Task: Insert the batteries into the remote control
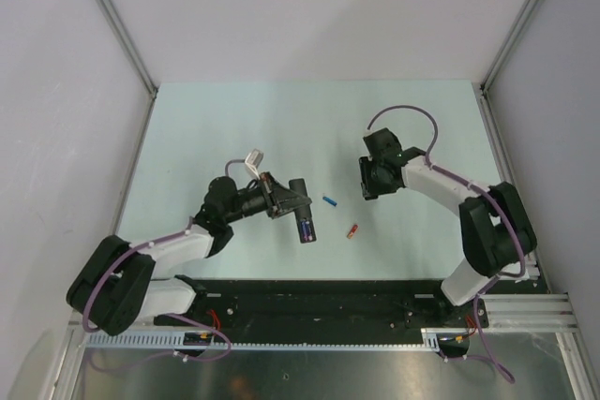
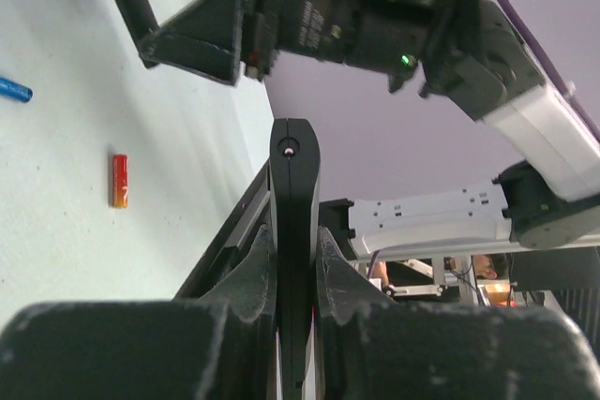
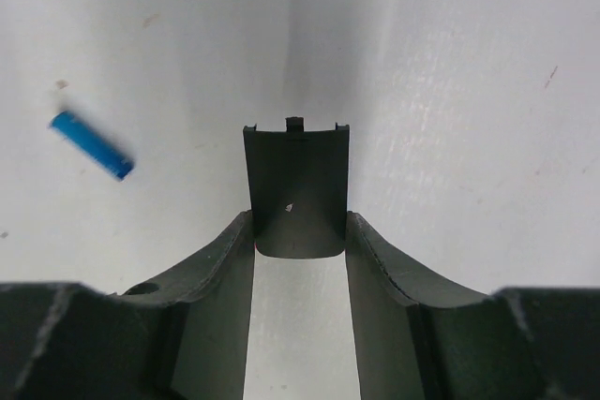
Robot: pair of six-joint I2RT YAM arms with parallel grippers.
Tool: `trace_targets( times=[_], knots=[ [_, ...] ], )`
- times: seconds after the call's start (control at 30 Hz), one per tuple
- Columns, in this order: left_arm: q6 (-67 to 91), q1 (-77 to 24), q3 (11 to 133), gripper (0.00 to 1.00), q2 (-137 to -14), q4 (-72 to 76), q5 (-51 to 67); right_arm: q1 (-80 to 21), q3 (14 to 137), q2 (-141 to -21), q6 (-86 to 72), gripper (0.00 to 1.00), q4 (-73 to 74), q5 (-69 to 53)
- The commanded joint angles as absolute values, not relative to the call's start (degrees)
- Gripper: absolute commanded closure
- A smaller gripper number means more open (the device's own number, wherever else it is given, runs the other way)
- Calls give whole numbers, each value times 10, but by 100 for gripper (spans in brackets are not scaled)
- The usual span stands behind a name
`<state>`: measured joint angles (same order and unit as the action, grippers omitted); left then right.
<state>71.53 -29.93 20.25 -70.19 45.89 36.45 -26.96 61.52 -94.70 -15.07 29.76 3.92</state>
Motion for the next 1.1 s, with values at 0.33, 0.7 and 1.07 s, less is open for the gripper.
trace_targets(
  times=[0.33, 0.7, 1.07],
  knots=[
    [705, -290, 328, 100, -813, 477, 325, -372, 621, -724, -206, 83, 419, 55],
    [693, -299, 358, 100, -864, 509, 295, -483, 641, -642, -284, 84, 474, 62],
    [769, -329, 332, 100, -920, 656, 301, -530, 662, -684, -315, 85, 399, 49]
  ],
)
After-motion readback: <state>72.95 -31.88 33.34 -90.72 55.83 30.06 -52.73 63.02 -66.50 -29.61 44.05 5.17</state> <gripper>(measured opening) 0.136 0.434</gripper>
